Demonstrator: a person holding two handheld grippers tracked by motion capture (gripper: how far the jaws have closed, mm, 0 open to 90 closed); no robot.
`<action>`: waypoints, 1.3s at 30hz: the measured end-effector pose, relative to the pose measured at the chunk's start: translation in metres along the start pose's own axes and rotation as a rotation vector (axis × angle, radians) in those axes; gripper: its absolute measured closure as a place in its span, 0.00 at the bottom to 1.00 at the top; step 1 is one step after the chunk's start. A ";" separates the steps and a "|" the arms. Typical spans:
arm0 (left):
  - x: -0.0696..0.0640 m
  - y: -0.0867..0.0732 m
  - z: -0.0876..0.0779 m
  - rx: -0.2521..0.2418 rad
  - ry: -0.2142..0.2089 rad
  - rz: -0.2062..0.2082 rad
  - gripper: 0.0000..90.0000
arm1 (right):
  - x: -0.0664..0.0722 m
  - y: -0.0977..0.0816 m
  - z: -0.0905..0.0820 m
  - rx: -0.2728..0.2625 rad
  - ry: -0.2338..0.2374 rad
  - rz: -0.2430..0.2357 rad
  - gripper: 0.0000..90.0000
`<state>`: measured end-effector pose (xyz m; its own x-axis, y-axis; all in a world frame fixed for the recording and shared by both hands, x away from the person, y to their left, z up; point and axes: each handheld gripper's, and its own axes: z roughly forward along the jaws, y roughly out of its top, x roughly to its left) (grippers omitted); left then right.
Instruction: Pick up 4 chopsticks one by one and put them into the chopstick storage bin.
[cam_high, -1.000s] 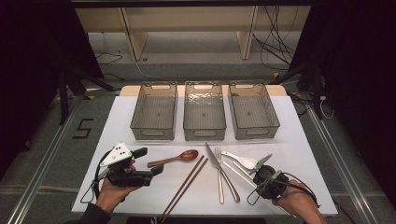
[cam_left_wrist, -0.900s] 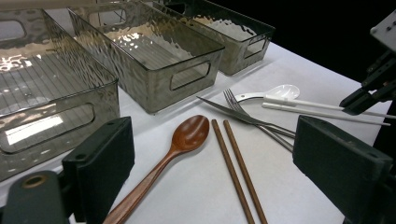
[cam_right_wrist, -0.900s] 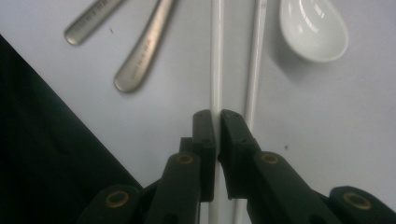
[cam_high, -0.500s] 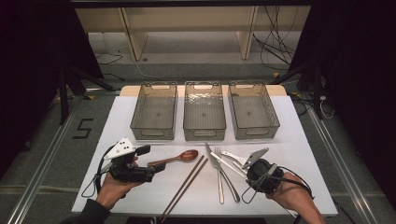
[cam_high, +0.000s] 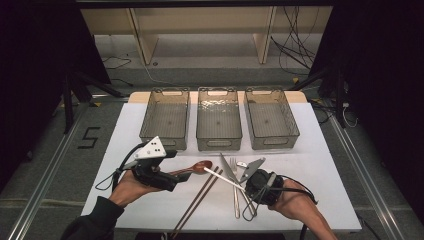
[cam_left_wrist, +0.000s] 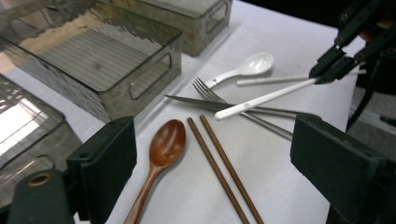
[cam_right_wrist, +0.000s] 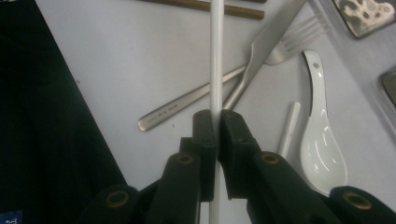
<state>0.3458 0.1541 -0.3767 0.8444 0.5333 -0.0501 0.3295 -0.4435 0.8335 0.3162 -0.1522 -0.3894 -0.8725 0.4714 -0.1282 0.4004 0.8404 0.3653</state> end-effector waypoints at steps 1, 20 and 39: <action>-0.001 0.000 0.003 0.017 -0.006 0.012 0.16 | 0.001 0.002 0.001 0.005 0.006 -0.016 0.95; -0.016 -0.005 0.044 0.313 -0.128 0.233 0.26 | 0.026 0.029 0.014 0.008 0.057 -0.170 0.95; -0.030 -0.007 0.060 0.431 -0.224 0.361 0.56 | 0.035 0.031 0.017 0.018 0.108 -0.221 0.95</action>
<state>0.3430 0.0983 -0.4142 0.9878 0.1505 0.0407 0.1071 -0.8450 0.5240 0.3026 -0.1052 -0.3984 -0.9639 0.2453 -0.1037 0.2007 0.9249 0.3230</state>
